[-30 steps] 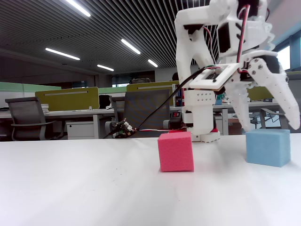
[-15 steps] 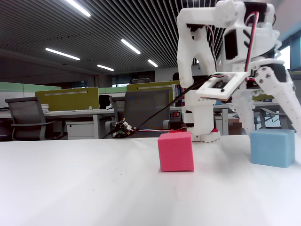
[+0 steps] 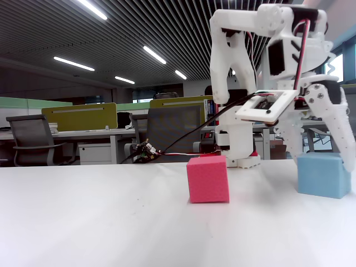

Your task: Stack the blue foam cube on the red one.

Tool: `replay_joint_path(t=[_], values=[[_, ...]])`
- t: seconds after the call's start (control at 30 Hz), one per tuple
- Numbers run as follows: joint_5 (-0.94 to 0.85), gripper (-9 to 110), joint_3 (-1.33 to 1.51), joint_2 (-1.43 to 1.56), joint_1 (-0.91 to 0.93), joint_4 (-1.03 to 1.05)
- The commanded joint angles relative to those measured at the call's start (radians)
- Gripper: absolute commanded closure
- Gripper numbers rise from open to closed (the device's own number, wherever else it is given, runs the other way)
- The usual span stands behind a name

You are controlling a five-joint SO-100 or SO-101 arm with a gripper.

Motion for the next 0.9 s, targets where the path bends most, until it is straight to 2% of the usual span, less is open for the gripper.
replay_joint_path(t=[0.0, 0.33, 0.87], values=[[-0.002, 78, -0.002, 0.026, 0.014, -0.011], [0.032, 80, 0.000, 0.094, 0.029, -0.021], [0.273, 80, -0.259, 0.311, 0.143, 0.212]])
